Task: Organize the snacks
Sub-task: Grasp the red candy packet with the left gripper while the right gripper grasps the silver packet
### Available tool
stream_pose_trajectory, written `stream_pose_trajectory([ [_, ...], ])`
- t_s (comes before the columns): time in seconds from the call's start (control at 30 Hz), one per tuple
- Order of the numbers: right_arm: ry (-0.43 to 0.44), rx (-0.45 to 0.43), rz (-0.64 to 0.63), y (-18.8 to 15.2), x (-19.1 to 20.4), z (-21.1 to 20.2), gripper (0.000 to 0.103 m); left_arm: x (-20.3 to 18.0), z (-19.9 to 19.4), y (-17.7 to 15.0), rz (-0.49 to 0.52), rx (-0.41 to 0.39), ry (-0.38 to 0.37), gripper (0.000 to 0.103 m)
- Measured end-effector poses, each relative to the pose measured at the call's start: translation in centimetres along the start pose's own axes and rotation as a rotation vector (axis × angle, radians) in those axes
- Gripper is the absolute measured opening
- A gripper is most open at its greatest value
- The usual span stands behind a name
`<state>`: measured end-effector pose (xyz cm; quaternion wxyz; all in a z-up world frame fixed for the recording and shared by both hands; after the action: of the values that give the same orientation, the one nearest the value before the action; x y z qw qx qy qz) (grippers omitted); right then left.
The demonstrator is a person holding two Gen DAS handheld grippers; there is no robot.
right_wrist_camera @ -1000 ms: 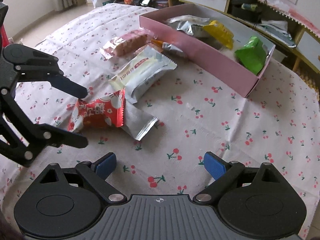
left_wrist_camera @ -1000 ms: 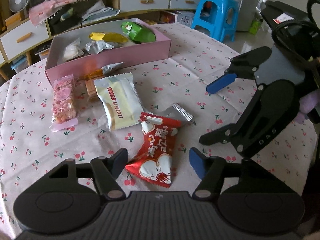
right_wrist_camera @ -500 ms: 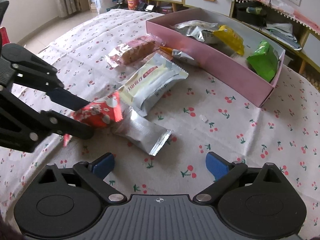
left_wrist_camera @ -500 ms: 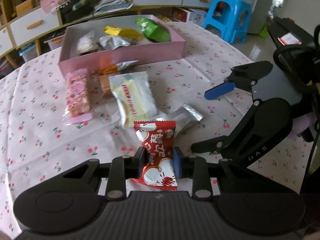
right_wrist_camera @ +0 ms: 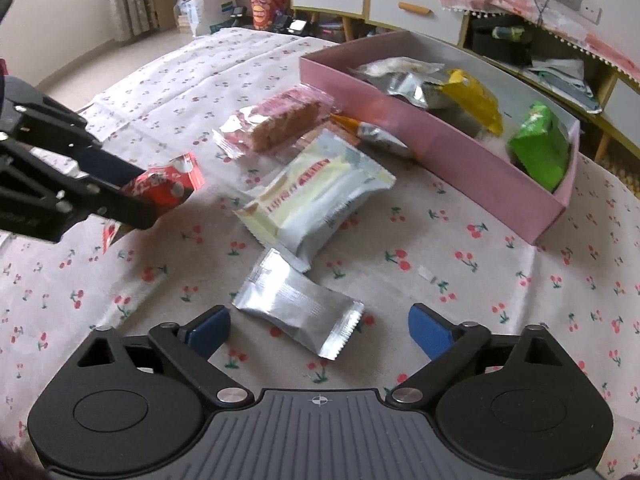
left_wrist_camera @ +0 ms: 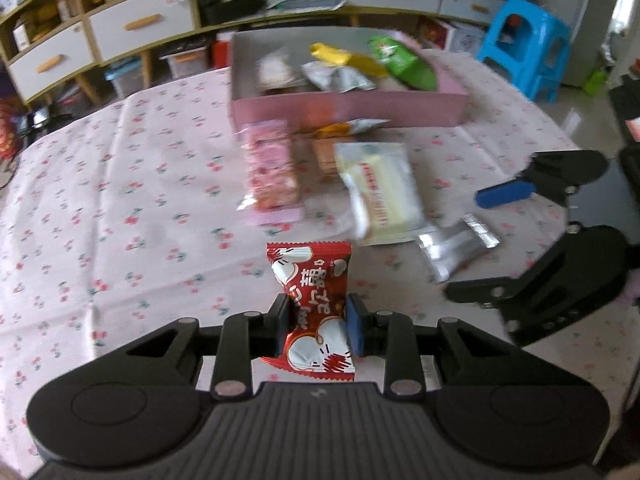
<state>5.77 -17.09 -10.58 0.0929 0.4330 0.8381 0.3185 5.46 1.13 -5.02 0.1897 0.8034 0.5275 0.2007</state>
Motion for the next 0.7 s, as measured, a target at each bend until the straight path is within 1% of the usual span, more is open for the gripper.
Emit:
stream_pose_trajectory([
  [0.13,0.019,-0.004,-0.014,0.2,0.5,-0.1,0.086,1.1,0.5,-0.2,-0.026,0.019,0.026,0.028],
  [0.23,0.035,0.0,-0.018,0.2,0.7,-0.2,0.08,1.5,0.6,-0.2,-0.038,0.024,0.031,0.031],
  [0.3,0.049,0.015,-0.022,0.2,0.9,-0.5,0.079,1.6,0.7,-0.3,-0.044,0.029,0.033,0.033],
  [0.43,0.109,0.047,-0.054,0.0,1.8,-0.8,0.077,1.6,0.8,-0.3,-0.043,0.038,0.036,0.035],
  [0.6,0.213,0.08,-0.08,-0.2,3.3,-1.3,0.076,1.7,0.9,-0.4,-0.055,0.051,0.036,0.038],
  [0.63,0.212,0.076,-0.085,-0.1,3.5,-1.3,0.074,1.7,1.0,-0.4,-0.059,0.053,0.036,0.038],
  [0.7,0.177,0.063,-0.092,0.0,3.8,-1.3,0.074,1.8,1.1,-0.5,-0.064,0.057,0.037,0.039],
])
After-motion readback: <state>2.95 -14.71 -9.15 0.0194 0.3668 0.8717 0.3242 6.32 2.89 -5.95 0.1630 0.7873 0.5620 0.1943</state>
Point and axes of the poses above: each gripper's, at about its wrist camera, not at the fingertips, and z roughly the way its jaws point, x to its left, y to its top, the point moved 1 cm from there along z, roughly the way its jaws point, and after that the axes turned 8 degrees about y, right-handed, at the moved point
